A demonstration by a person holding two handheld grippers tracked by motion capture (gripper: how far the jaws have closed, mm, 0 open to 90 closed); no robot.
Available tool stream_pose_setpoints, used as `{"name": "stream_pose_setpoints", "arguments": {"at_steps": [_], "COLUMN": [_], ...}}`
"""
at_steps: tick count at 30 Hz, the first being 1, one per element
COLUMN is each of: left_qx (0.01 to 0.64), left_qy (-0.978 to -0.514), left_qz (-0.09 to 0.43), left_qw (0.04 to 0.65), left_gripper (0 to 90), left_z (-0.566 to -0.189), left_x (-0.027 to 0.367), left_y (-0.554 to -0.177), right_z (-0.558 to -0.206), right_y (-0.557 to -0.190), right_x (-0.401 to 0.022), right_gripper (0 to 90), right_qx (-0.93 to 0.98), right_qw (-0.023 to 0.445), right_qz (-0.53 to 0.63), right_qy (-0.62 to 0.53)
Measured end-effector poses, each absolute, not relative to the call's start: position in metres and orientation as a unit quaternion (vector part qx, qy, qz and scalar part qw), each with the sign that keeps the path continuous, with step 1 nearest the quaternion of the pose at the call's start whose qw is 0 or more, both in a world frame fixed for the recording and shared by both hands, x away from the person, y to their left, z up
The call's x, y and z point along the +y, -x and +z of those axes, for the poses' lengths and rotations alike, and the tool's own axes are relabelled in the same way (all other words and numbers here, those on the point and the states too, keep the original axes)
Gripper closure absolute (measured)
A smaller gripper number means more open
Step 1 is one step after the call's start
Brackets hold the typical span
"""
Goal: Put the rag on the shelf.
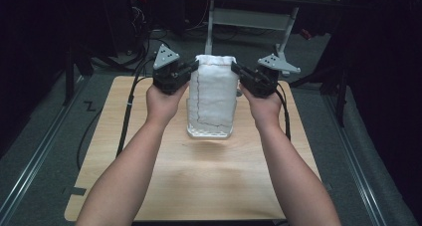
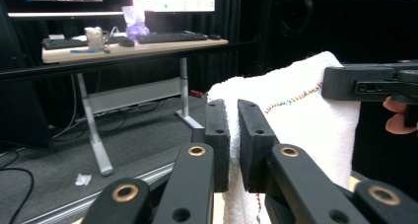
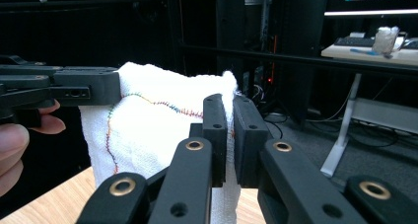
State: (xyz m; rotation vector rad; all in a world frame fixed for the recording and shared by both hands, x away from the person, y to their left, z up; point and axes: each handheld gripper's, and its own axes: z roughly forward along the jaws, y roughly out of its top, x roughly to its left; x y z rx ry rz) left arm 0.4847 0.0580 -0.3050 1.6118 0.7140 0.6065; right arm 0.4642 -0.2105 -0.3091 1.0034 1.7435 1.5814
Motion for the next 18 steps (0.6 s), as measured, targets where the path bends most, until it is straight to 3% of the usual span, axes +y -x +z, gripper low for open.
{"name": "stream_pose_setpoints", "arguments": {"at_steps": [18], "left_qx": [0.358], "left_qy": [-0.71], "left_qz": [0.254], "left_qw": [0.551], "left_gripper": [83.6], "left_z": [-0.335], "left_x": [0.046], "left_y": [-0.542], "right_z": [-0.336], "right_y": [-0.527], "right_x": [-0.209], "right_gripper": [85.6], "right_qx": [0.675], "right_qw": [0.264], "right_qz": [0.548], "right_qy": [-0.417]}}
